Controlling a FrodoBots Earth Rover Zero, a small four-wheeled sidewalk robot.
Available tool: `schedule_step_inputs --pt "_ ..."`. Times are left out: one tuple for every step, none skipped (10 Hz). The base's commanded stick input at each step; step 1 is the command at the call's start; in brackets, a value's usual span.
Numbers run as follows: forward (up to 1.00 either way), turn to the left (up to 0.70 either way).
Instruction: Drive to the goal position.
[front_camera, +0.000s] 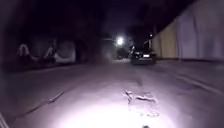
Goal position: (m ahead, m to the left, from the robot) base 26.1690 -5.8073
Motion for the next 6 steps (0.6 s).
schedule_step_inputs --pt "0.7 0.0" --pt "0.7 0.0" --pt "0.7 0.0" --pt "0.7 0.0" --pt "0.7 0.0" --pt "0.7 0.0"
